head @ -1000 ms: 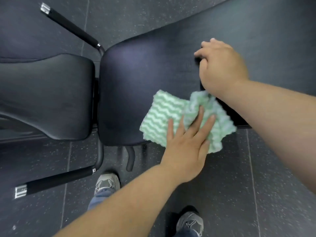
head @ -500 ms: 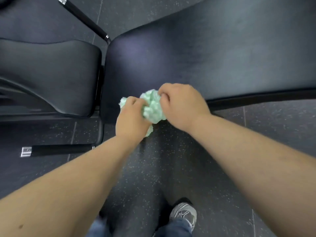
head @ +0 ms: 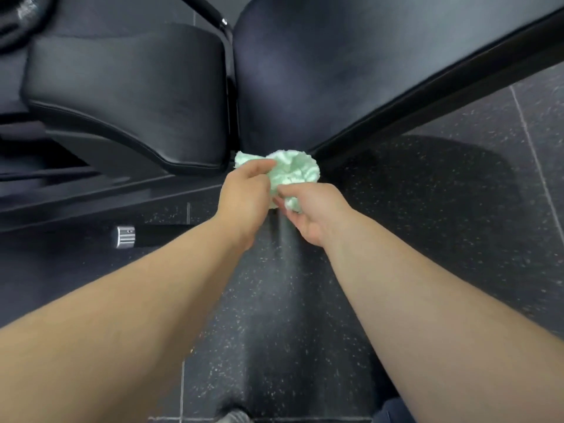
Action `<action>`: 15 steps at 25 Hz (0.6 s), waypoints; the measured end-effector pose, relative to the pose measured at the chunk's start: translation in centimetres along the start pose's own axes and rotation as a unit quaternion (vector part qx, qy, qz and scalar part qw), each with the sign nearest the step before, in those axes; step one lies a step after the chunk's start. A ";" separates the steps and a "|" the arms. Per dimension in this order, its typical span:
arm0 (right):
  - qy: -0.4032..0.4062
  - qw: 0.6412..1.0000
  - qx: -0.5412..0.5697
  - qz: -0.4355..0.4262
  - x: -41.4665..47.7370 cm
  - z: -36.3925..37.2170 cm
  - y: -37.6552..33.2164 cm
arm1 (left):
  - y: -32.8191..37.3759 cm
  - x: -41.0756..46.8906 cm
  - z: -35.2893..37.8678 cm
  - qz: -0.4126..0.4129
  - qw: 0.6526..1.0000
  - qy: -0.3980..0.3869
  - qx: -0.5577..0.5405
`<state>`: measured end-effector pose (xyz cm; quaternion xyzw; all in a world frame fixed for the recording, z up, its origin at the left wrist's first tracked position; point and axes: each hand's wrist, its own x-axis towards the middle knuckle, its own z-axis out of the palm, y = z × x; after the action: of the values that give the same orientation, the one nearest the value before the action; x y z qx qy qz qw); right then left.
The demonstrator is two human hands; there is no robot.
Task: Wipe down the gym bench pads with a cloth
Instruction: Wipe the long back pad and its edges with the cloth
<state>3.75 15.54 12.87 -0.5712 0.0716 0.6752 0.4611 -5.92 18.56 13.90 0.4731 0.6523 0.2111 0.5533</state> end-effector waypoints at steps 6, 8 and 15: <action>0.027 0.987 0.157 -0.018 3.8 1.6 1.2 | 0.4 5.5 -1.1 0.088 0.983 0.076 0.143; 0.005 0.980 0.195 -0.024 4.6 1.2 1.8 | -0.1 6.9 -0.7 0.113 0.971 0.066 0.201; 0.076 0.956 0.175 -0.224 4.9 0.7 2.5 | -2.0 8.7 -1.6 0.164 0.967 0.108 0.165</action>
<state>1.86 17.20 7.96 -0.5324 0.0932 0.4861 0.6868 -7.63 25.42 8.21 0.6330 0.6473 0.2382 0.3516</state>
